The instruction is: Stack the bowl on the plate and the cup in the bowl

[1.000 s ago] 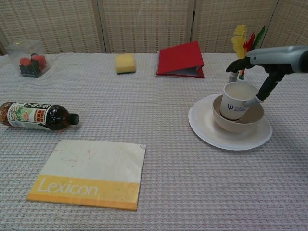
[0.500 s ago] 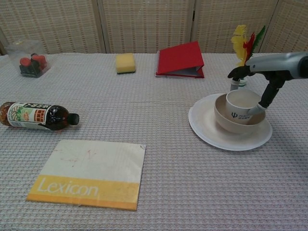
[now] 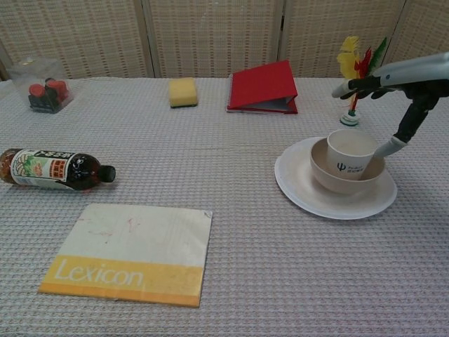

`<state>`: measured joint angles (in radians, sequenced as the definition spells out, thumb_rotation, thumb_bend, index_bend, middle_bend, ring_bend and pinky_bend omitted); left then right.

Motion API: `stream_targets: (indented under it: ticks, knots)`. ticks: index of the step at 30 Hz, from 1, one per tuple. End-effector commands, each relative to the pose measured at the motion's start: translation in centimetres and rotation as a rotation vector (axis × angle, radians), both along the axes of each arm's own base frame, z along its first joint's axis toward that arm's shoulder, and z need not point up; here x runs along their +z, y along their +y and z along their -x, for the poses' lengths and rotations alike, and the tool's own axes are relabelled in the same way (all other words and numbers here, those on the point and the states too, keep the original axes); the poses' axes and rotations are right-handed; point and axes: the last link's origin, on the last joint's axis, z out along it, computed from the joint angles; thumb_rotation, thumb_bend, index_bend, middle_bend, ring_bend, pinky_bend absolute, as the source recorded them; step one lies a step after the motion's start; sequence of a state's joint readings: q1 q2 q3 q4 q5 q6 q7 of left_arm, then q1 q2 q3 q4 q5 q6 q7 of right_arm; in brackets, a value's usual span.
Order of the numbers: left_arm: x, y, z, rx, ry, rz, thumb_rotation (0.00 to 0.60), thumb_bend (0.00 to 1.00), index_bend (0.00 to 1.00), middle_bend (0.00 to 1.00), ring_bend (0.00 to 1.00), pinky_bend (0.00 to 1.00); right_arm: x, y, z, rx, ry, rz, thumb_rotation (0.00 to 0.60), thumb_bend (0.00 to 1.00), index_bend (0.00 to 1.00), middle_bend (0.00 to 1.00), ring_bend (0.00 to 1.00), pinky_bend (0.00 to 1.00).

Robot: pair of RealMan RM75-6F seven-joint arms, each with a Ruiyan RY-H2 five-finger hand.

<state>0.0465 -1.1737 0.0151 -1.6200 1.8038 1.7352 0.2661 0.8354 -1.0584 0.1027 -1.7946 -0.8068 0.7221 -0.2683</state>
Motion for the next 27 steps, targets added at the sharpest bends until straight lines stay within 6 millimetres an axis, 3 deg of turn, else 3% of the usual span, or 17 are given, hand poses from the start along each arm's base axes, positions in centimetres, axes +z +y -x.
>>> stream_targets:
  ticks: [1,7,15,21,27]
  knots:
    - [0.0,0.0,0.0,0.001,0.000,-0.001,0.600,0.31,0.00,0.00,0.00,0.26,3.0,1.6,-0.3,0.019,-0.050,0.046,0.600,0.12,0.00,0.00,0.00,0.00]
    - [-0.2,0.1,-0.1,0.003,0.008,-0.002,0.600,0.31,0.00,0.00,0.00,0.26,6.5,6.1,1.2,0.133,-0.139,0.179,0.600,0.10,0.00,0.00,0.00,0.00]
    - [-0.2,-0.2,-0.2,-0.004,0.009,-0.005,0.600,0.31,0.00,0.00,0.00,0.26,6.2,12.9,7.2,0.251,-0.115,0.308,0.600,0.10,0.00,0.00,0.00,0.00]
    - [-0.1,-0.3,-0.3,-0.012,0.003,-0.003,0.600,0.31,0.00,0.00,0.00,0.26,5.9,15.3,10.0,0.239,-0.092,0.424,0.600,0.10,0.00,0.00,0.00,0.00]
    - [0.0,-0.3,-0.2,-0.017,0.001,-0.006,0.600,0.31,0.00,0.00,0.00,0.26,5.3,16.7,11.4,0.239,-0.062,0.466,0.600,0.10,0.00,0.00,0.00,0.00]
